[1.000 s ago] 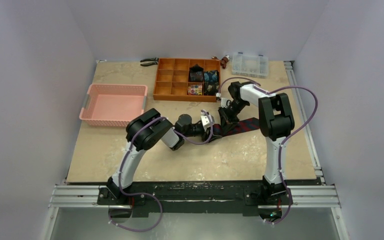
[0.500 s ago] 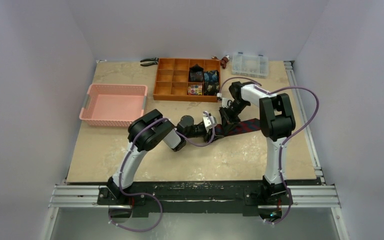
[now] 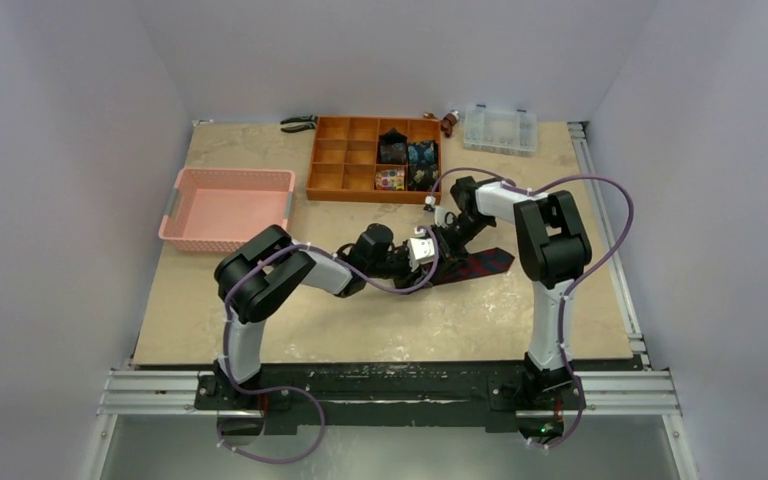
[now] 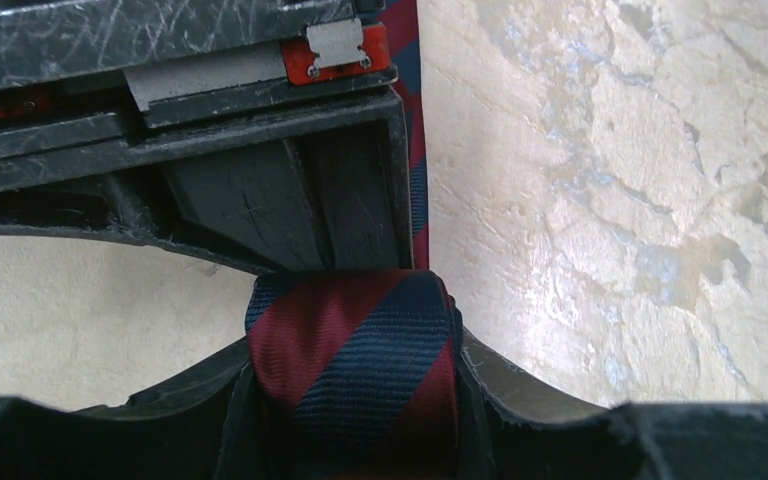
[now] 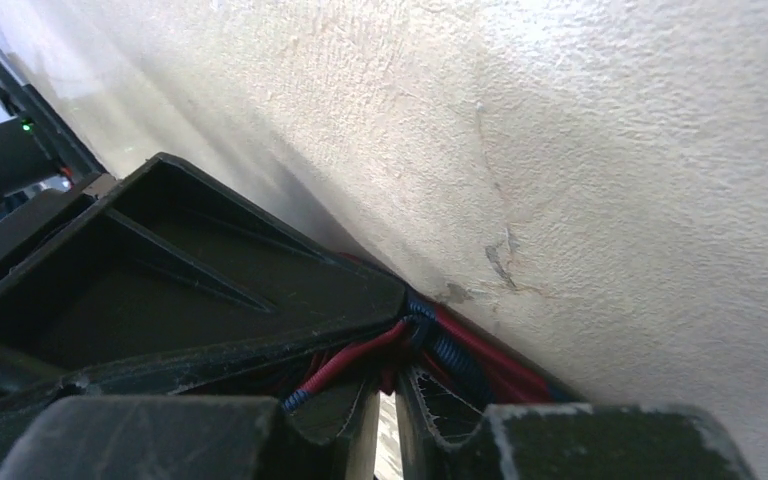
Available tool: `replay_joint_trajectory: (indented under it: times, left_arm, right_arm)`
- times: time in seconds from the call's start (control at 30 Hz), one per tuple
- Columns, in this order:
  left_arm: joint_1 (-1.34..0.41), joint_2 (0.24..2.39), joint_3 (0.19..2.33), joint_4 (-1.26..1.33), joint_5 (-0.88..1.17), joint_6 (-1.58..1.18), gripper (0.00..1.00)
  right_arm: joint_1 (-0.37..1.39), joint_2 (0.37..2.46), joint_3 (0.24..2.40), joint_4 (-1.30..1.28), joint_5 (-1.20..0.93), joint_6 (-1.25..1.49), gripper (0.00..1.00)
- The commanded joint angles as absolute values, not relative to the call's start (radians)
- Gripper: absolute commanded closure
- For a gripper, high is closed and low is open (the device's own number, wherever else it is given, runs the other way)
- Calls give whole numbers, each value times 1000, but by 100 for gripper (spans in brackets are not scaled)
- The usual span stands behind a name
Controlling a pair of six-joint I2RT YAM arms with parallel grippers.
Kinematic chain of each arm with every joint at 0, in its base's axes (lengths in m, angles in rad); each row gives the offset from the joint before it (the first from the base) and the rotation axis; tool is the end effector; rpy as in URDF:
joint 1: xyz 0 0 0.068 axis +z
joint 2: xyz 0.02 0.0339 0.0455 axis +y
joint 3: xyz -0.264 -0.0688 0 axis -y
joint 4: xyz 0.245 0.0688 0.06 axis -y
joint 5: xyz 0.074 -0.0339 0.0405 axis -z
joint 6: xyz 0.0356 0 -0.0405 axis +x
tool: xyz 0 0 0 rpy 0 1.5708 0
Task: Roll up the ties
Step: Roll the tie at the center of the board.
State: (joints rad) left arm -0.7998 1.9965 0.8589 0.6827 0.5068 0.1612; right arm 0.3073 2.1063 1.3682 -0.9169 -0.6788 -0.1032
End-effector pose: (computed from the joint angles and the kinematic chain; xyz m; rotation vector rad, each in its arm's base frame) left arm 0.2529 -0.2851 0.1106 1.2466 1.6717 -0.9094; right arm 0.3438 0.1325 0.1187 0.5354 -2.7782 -0.9815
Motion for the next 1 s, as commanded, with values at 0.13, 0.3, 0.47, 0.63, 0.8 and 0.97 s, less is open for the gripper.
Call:
replay_joint_trajectory:
  times: [0.13,0.3,0.47,0.63,0.8,0.97]
  left_arm:
    - [-749,2018,904,180,424,307,100]
    - [-748,2038,954,25,414,360,100]
    - [-750,2056,1014,-131,394,402,100]
    - [-754,2079,1069,-237,378,432,100]
    - [-770,2099,1110,-294,360,454,100]
    - [-779,2103,1131,-313,351,462,100]
  right_arm:
    - [235,2151,1350,-821,-612,-208,75]
    - [154,2151,1435,-928,-703,-291,68]
    - [123,2105,1457,-1027,-793,-372,60]
    - [105,2072,1444,-1069,-839,-414,55]
    - [107,2039,1450,-1053,-993,-329,40]
    - [125,2067,1428,-995,-1061,-243,41]
